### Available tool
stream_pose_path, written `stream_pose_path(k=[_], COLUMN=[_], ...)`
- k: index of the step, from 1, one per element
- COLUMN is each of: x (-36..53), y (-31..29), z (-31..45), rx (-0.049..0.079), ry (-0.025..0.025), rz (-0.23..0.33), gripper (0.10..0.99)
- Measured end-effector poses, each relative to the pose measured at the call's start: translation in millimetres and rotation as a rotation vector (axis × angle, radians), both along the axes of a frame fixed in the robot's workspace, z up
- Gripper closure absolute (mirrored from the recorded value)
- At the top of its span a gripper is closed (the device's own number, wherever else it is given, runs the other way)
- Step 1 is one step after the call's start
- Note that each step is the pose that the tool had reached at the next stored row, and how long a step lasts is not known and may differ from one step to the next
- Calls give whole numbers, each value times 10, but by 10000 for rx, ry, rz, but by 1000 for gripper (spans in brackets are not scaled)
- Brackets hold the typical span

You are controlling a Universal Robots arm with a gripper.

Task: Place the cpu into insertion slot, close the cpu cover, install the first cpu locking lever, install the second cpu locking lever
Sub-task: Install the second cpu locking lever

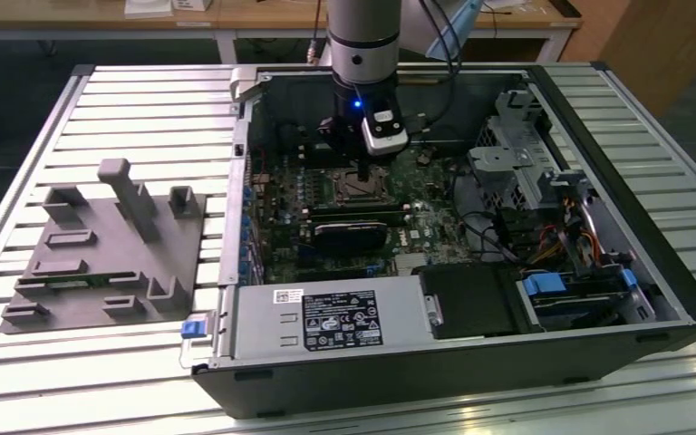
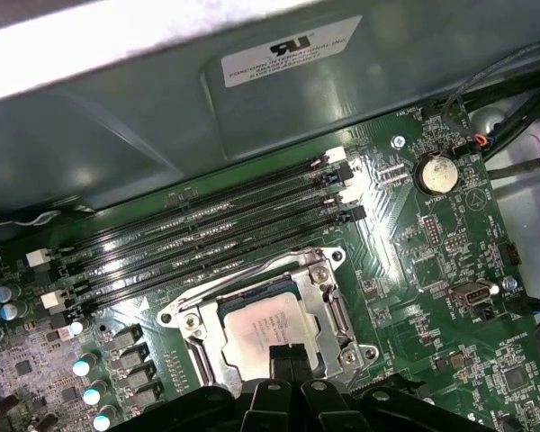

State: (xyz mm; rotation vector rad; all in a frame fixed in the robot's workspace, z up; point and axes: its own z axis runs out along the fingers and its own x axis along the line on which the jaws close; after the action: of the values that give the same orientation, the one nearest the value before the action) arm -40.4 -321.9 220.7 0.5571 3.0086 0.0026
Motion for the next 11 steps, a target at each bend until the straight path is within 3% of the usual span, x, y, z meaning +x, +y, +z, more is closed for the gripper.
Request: stream_pose_path(k=[6, 11], x=[0, 0], y=[0, 0], z=[2, 51], rx=[1, 0], ry=[1, 1], rz=[0, 0], gripper=[980, 980])
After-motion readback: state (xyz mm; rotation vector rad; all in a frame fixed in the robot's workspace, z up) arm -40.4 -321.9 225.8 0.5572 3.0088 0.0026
